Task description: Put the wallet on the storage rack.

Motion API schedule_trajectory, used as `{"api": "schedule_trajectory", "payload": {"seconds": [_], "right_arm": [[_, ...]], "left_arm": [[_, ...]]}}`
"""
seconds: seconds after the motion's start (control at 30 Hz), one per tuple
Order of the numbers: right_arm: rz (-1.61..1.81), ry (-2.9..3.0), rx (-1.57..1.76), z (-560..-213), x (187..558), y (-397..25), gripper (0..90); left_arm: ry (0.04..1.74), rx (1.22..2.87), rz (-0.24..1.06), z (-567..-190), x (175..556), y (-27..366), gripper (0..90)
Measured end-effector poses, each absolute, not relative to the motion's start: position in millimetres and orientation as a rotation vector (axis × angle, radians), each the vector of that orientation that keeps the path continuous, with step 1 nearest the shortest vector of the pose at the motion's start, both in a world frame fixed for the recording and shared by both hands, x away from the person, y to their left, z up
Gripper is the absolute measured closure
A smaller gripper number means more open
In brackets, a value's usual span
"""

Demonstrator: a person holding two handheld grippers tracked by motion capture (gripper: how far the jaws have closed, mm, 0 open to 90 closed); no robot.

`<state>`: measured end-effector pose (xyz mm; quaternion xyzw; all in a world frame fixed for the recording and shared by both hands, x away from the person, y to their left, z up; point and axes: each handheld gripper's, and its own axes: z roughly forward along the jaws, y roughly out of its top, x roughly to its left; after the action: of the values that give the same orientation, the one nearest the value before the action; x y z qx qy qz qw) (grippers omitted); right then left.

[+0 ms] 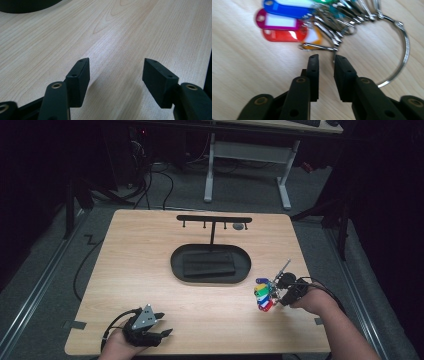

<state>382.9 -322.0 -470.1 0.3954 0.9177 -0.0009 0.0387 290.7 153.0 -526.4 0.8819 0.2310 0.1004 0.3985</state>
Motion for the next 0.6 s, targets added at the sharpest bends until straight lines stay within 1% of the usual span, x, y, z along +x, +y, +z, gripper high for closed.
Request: {"api": "schedule_trajectory", "payload": {"seconds": [0.17,0.2,0.23,0.3,0.4,0.43,0.5,0.53,0.57,0.6], "right_arm": [[-0.063,2.848,1.212,-480.3,388.6,-324.5,64.0],[-0.063,2.848,1.212,-480.3,388.6,-324.5,64.0],[-0.090,2.859,1.221,-485.2,392.1,-324.7,60.5],[-0.063,2.870,1.271,-487.2,395.1,-326.3,58.6],[-0.060,2.885,1.245,-487.3,396.2,-326.5,59.2],[-0.058,2.886,1.251,-487.2,395.7,-326.2,61.6],[-0.070,2.912,1.201,-486.6,393.6,-324.2,77.4],[-0.070,2.912,1.201,-486.6,393.6,-324.2,77.4],[-0.069,2.928,1.184,-486.5,392.2,-323.0,84.9],[-0.069,2.928,1.184,-486.5,392.2,-323.0,84.9]], "left_arm": [[0.587,2.236,0.251,-526.7,291.1,153.4,39.5],[0.587,2.236,0.251,-526.7,291.1,153.4,39.5],[0.587,2.239,0.250,-527.0,291.5,153.5,39.4],[0.588,2.243,0.247,-527.2,291.7,153.7,39.5],[0.589,2.239,0.250,-527.3,291.7,153.8,39.4],[0.588,2.241,0.249,-526.8,291.7,154.2,39.4],[0.589,2.236,0.252,-526.4,291.5,154.8,39.4],[0.589,2.236,0.252,-526.4,291.5,154.8,39.4],[0.590,2.236,0.256,-526.2,291.3,155.0,39.4],[0.590,2.236,0.256,-526.2,291.3,155.0,39.4]]}}
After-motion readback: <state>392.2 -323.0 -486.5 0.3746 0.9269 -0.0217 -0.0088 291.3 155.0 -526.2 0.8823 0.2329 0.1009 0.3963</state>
